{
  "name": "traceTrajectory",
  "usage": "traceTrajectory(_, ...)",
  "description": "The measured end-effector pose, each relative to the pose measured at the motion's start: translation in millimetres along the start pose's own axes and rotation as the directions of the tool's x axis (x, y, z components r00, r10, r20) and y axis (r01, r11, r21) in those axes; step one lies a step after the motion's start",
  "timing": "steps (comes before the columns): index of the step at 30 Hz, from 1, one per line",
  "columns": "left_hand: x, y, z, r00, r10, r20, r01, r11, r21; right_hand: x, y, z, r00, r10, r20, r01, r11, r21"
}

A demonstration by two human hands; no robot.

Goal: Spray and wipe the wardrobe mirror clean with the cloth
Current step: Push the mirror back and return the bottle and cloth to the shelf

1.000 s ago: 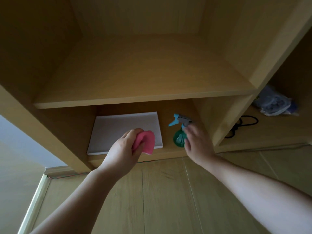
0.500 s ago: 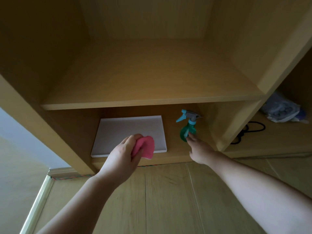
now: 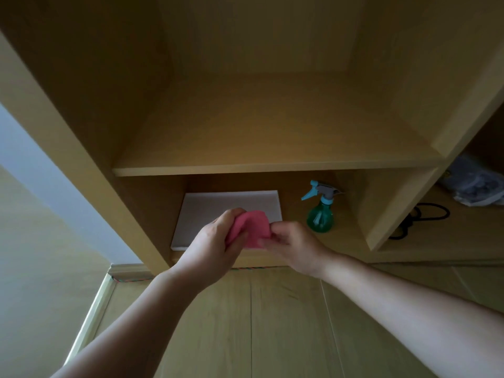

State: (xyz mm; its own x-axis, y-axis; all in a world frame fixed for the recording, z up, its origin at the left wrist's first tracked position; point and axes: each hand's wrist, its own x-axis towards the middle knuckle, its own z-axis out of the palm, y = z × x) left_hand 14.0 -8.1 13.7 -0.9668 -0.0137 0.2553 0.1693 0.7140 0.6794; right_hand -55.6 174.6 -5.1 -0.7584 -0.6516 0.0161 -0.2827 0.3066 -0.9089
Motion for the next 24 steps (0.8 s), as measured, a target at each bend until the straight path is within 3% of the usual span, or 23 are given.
traceTrajectory(4,-6.2,-2.9,-12.3,0.997,-0.072,0.03,0.073,0.997,-0.025,0.6,-18.8,-5.2,0.998,0.041,-0.047,-0.028,0.964,0.266)
traceTrajectory(8,-13.5,-1.3,-15.4,0.986,-0.115,0.123,0.134,0.978,-0.163,7.9,-31.7,-6.6,0.989,0.148,0.03,-0.136,0.788,0.6)
traceTrajectory(15,-14.4,-10.5,-13.1,0.931,-0.208,0.301,0.292,0.918,-0.269,15.6,-25.5,1.9,0.974,0.227,0.025,-0.181,0.7,0.69)
traceTrajectory(18,-17.0,-20.6,-8.6,0.907,-0.26,0.33,0.354,0.896,-0.267,21.1,-14.1,0.3,0.959,0.282,0.036,-0.235,0.715,0.659)
traceTrajectory(21,-15.1,-35.6,-1.5,0.89,-0.351,0.289,0.43,0.857,-0.284,30.7,-1.1,1.7,0.932,0.361,0.035,-0.295,0.698,0.652)
traceTrajectory(24,-10.7,-51.7,9.2,0.865,-0.479,0.15,0.502,0.827,-0.255,38.5,9.1,6.6,0.915,0.393,0.087,-0.341,0.64,0.688)
